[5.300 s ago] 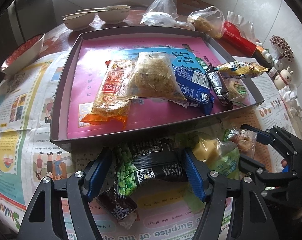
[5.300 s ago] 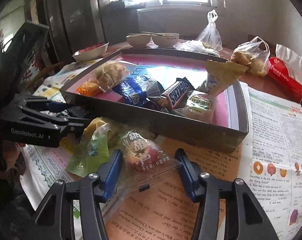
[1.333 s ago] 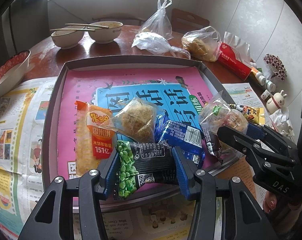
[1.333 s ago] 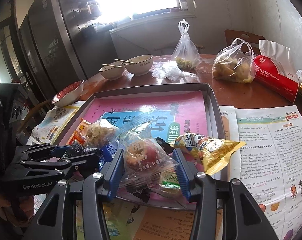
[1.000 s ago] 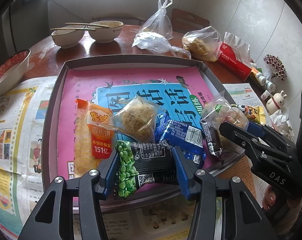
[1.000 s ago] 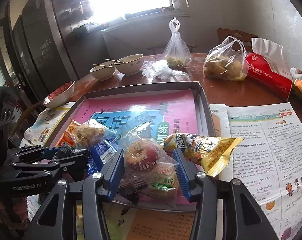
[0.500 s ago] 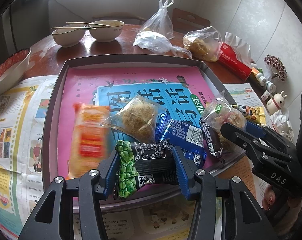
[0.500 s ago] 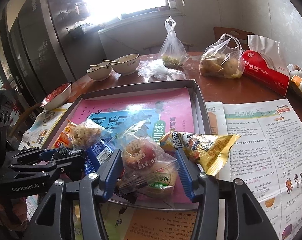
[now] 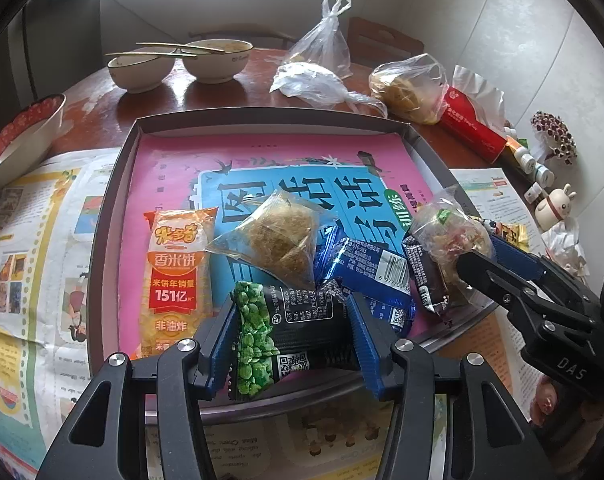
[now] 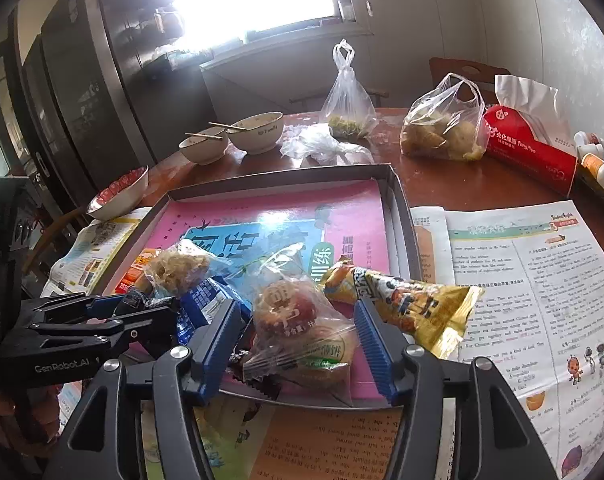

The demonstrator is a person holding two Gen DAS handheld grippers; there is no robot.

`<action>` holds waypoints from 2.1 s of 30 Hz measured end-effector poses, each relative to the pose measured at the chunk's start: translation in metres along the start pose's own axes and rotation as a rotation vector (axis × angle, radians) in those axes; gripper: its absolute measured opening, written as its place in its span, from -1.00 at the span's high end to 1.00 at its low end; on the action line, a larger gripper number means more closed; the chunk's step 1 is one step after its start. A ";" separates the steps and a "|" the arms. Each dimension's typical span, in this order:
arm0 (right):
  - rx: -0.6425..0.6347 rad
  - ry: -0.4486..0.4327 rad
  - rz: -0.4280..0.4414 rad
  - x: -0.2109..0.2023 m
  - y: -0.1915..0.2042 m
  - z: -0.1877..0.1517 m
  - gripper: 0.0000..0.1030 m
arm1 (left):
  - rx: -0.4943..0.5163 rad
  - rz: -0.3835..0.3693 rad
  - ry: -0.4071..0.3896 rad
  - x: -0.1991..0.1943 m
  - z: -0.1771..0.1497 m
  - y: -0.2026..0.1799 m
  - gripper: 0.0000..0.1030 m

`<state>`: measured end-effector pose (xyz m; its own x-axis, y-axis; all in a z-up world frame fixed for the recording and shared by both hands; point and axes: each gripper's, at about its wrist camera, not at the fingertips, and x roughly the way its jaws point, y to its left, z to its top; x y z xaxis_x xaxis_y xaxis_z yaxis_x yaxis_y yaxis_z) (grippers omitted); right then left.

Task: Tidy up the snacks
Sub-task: 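Carry the pea bag with the left gripper while the right carries the red-candy bag over the tray, then open the left gripper to release the pea bag while the right releases the red-candy bag, then move both open grippers back from the tray toward the remaining snacks on the newspaper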

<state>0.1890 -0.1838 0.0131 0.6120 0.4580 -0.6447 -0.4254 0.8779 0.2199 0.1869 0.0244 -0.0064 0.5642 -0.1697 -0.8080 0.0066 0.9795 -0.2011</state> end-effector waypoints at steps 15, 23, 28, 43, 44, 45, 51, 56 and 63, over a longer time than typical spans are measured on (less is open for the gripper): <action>-0.001 -0.026 -0.002 -0.010 0.000 0.001 -0.18 | -0.007 0.009 -0.002 0.000 -0.001 0.002 -0.07; -0.001 -0.032 -0.004 -0.012 0.000 0.002 -0.23 | -0.014 0.004 -0.002 -0.003 0.000 0.002 -0.07; -0.003 -0.041 -0.009 -0.014 0.000 0.002 -0.23 | -0.023 0.000 -0.013 -0.006 0.000 0.003 -0.08; -0.007 -0.067 -0.006 -0.023 0.002 0.004 -0.33 | -0.006 0.009 -0.035 -0.016 -0.002 -0.001 -0.19; -0.009 -0.070 -0.005 -0.024 0.002 0.004 -0.34 | -0.005 0.010 -0.037 -0.017 -0.003 -0.002 -0.19; -0.009 -0.073 -0.005 -0.025 0.002 0.004 -0.34 | -0.004 0.010 -0.037 -0.017 -0.003 -0.002 -0.20; -0.013 -0.091 0.005 -0.030 0.005 0.004 -0.38 | 0.011 0.016 -0.064 -0.026 -0.004 -0.006 -0.36; -0.022 -0.106 0.009 -0.035 0.008 0.004 -0.42 | 0.015 0.015 -0.079 -0.032 -0.005 -0.007 -0.39; -0.031 -0.130 0.020 -0.042 0.012 0.004 -0.46 | 0.025 0.014 -0.105 -0.042 -0.008 -0.008 -0.45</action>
<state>0.1612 -0.1921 0.0460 0.6836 0.4913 -0.5397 -0.4575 0.8646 0.2076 0.1567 0.0224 0.0246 0.6476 -0.1447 -0.7481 0.0181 0.9845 -0.1747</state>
